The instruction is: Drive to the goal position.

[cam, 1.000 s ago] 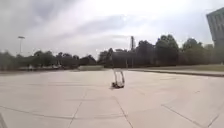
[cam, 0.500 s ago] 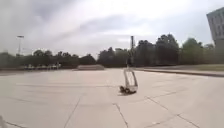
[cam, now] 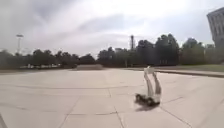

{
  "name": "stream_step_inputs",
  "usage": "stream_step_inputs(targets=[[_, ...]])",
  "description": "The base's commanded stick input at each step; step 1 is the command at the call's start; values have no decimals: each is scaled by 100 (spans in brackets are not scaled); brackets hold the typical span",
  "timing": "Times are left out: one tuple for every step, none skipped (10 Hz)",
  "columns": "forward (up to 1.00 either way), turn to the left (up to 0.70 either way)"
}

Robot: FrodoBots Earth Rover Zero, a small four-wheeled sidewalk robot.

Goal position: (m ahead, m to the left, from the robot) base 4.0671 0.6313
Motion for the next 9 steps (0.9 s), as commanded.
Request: stream_step_inputs(targets=[[70, 35], [70, 35], [70, 35], [70, 35], [70, 35], [70, 35], [70, 35], [70, 35], [70, 35]])
